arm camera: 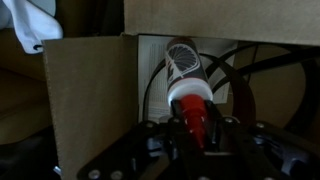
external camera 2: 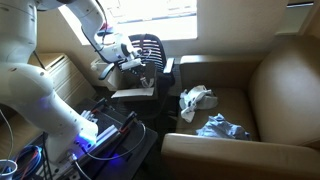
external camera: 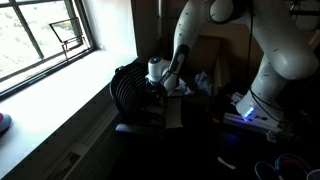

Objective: Put the white bottle in the box

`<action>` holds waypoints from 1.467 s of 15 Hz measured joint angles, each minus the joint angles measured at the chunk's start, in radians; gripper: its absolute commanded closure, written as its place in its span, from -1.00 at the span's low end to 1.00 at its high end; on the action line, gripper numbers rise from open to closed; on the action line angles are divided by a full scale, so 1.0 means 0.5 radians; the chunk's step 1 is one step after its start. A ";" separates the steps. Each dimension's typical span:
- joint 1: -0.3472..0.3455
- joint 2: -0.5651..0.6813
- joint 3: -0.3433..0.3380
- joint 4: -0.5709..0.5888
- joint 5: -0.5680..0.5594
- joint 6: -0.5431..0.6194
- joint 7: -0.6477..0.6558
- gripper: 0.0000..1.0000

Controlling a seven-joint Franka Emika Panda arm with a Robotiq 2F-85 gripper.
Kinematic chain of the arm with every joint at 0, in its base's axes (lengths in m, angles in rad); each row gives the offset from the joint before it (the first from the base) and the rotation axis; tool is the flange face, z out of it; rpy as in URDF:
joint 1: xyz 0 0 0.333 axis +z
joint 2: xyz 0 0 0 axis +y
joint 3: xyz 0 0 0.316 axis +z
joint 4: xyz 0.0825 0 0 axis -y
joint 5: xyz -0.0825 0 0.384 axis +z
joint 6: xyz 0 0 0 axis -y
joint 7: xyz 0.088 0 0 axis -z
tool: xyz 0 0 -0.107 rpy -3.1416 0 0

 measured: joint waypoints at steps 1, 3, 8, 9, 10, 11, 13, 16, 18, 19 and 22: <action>0.024 -0.001 -0.032 0.001 -0.009 0.047 0.027 0.87; 0.077 -0.007 -0.104 0.007 -0.026 0.122 0.064 0.87; -0.024 0.033 -0.022 -0.047 0.024 0.082 0.021 0.87; -0.138 0.042 0.087 -0.060 0.064 0.050 -0.047 0.87; -0.259 0.052 0.192 -0.070 0.106 0.010 -0.124 0.87; -0.380 0.063 0.288 -0.077 0.150 -0.036 -0.201 0.87; -0.591 0.090 0.436 -0.079 0.236 -0.150 -0.349 0.87; -0.768 0.113 0.535 -0.078 0.310 -0.287 -0.482 0.48; -0.791 0.121 0.546 -0.078 0.315 -0.299 -0.493 -0.05; -0.787 0.122 0.546 -0.075 0.315 -0.295 -0.493 -0.15; -0.697 0.118 0.472 -0.057 0.282 -0.132 -0.443 -0.60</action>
